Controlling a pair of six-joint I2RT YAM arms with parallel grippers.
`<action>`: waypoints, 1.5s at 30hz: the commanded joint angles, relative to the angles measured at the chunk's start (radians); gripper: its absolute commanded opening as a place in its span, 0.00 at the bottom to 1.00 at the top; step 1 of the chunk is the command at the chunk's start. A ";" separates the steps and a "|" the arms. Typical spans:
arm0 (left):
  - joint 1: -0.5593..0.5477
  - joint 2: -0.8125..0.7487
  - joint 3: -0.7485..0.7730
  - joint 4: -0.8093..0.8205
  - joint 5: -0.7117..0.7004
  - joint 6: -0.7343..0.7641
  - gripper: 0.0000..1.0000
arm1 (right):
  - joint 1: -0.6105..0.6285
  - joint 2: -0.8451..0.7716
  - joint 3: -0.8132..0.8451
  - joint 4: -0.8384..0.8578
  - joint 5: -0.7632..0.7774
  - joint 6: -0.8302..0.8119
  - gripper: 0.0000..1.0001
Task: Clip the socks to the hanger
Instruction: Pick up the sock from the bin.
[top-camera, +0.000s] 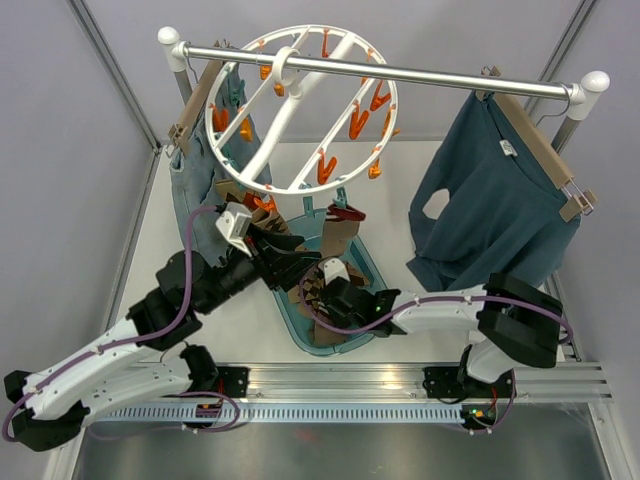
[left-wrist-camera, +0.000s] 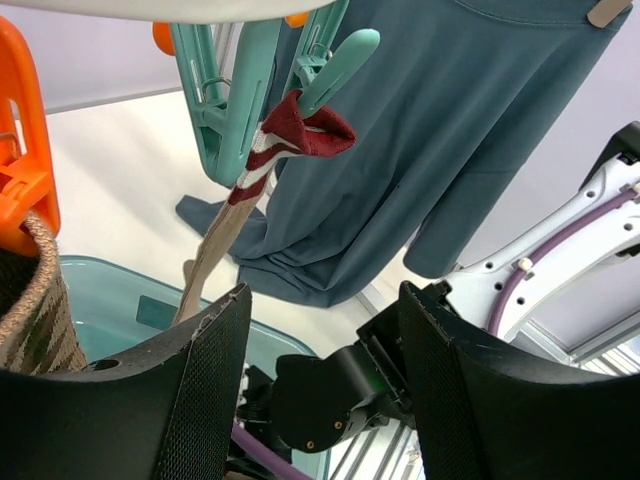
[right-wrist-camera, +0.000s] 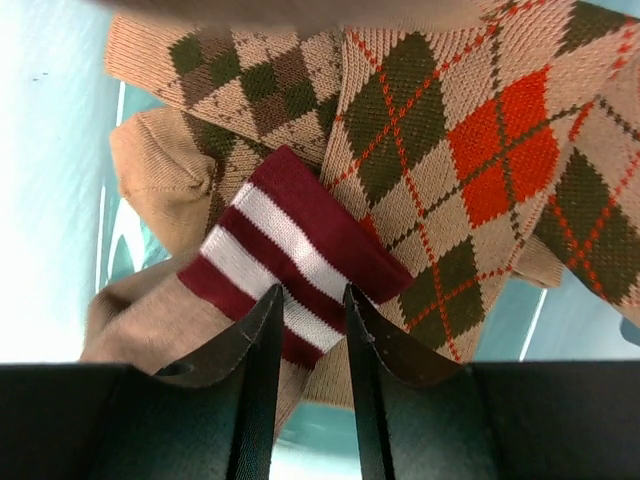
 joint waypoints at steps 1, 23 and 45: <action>0.004 0.001 0.010 0.030 0.017 0.034 0.66 | 0.006 0.030 0.029 0.055 0.022 0.020 0.36; 0.004 0.033 0.028 0.046 0.034 0.037 0.66 | 0.026 -0.511 -0.020 -0.075 0.085 -0.043 0.01; 0.004 0.177 0.065 0.015 0.162 0.020 0.66 | 0.041 -0.892 0.061 -0.184 0.039 -0.209 0.00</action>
